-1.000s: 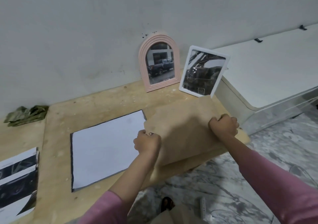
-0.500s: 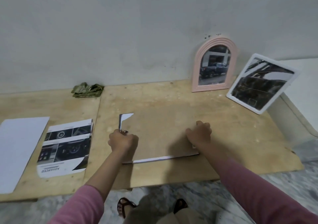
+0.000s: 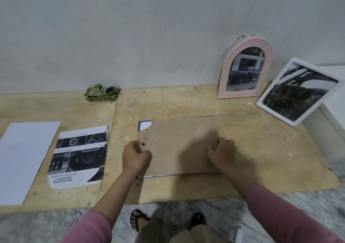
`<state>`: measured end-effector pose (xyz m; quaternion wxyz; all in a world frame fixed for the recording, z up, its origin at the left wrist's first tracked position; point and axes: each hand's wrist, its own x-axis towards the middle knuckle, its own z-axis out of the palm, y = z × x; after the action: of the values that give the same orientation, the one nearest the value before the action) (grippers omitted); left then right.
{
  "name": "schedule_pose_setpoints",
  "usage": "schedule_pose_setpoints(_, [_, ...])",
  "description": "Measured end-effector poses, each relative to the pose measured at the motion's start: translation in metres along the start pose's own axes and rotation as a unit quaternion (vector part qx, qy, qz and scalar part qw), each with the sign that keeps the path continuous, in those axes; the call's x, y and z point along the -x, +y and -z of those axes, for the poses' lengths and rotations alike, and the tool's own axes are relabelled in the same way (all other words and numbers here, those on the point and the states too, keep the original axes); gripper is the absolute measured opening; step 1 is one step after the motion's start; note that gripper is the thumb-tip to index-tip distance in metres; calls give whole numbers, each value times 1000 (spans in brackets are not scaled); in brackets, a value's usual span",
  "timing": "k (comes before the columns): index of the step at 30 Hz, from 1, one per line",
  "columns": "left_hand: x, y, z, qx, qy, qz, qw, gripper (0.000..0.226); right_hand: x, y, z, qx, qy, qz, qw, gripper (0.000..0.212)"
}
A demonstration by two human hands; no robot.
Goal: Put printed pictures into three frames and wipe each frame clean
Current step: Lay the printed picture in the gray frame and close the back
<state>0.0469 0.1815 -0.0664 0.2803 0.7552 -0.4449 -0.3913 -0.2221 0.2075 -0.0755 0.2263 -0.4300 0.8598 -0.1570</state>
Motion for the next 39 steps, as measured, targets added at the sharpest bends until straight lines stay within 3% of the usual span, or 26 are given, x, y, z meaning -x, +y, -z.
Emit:
schedule_pose_setpoints(1, [2, 1, -1, 5, 2, -4, 1000, 39, 0, 1, 0, 0, 4, 2, 1000, 52])
schedule_pose_setpoints(4, [5, 4, -1, -16, 3, -19, 1000, 21, -1, 3, -1, 12, 8, 13, 1000, 48])
schedule_pose_setpoints(6, [4, 2, -1, -43, -2, -30, 999, 31, -1, 5, -3, 29, 10, 35, 999, 46])
schedule_pose_setpoints(11, [-3, -14, 1, -128, -6, -28, 991, 14, -4, 14, -6, 54, 27, 97, 993, 42])
schedule_pose_setpoints(19, [0, -16, 6, -203, -35, -29, 978, 27, -10, 29, -2, -61, -26, 75, 995, 50])
schedule_pose_setpoints(21, [1, -16, 4, -252, -60, -44, 965, 25, -14, 32, 3, -73, -32, 78, 994, 43])
schedule_pose_setpoints(23, [5, -15, 2, -313, -102, -50, 943, 39, -19, 35, 5, -66, -43, 83, 993, 37])
schedule_pose_setpoints(26, [10, -13, 1, -399, -152, -63, 902, 74, -26, 42, 6, -48, -76, 95, 991, 53])
schedule_pose_setpoints(28, [13, -12, 2, -443, -155, -72, 880, 83, -28, 45, 7, -38, -87, 101, 990, 60])
schedule_pose_setpoints(32, [15, -13, 3, -482, -143, -81, 861, 85, -31, 47, 11, -39, -106, 123, 986, 53])
schedule_pose_setpoints(36, [13, -17, 8, -508, -134, -92, 846, 85, -34, 55, 17, -46, -150, 128, 979, 77])
schedule_pose_setpoints(39, [12, -21, 14, -536, -168, -163, 811, 85, -37, 57, 17, -33, -153, 134, 979, 81])
